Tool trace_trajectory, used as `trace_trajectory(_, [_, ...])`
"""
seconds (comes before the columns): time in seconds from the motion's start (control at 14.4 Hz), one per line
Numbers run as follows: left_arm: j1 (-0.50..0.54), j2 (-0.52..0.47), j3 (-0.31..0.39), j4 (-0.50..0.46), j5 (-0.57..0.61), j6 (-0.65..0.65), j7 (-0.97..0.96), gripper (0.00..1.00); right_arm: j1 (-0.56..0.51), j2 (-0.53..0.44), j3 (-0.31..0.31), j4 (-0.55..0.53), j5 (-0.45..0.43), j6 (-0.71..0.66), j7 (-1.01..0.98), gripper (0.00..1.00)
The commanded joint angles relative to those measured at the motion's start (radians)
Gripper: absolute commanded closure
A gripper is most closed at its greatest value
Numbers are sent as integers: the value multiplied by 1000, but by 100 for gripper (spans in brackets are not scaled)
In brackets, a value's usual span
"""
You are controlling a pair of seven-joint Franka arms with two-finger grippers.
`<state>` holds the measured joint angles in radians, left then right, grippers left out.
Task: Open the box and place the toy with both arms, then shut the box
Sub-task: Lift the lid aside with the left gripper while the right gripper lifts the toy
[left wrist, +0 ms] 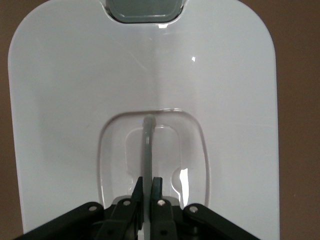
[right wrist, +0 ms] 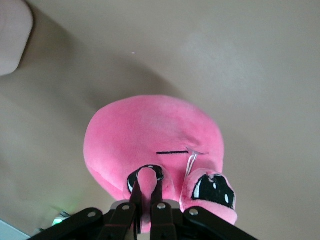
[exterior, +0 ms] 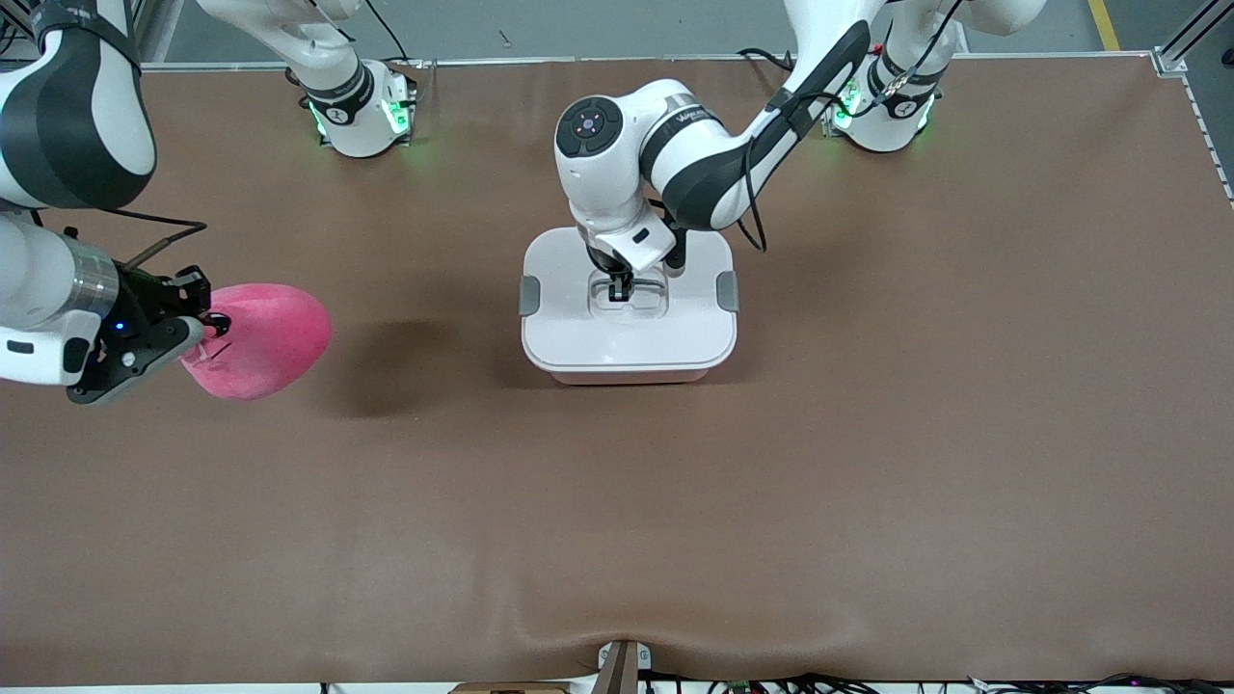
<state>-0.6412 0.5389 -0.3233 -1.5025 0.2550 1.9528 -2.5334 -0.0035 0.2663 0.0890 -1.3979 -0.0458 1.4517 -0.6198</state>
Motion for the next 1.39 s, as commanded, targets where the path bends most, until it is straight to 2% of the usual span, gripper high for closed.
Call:
trace_trajectory(0.0, [12,-65,-5,-8,6,-69,41,100,-4,-24,37,17,-20,-13,-122,100])
trace_trajectory(0.21, [17,-83,-2,-4,0,-97,79,100,-6,-22,80,43,-20,-8,-227,100])
trace_trajectory(0.49, [84,-137,-5,-2,-40,-112,178,100,-6,-25,178,51,-16,-10,-304,100])
trace_trajectory(0.9, [236,-238,-7,-1,-108,-184,487,100,-6,-21,331,83,-22,4,-340,100])
trace_trajectory(1.32, [399,-322,-7,1,-192,-227,859,100,42,-13,403,73,-17,116,-458,100])
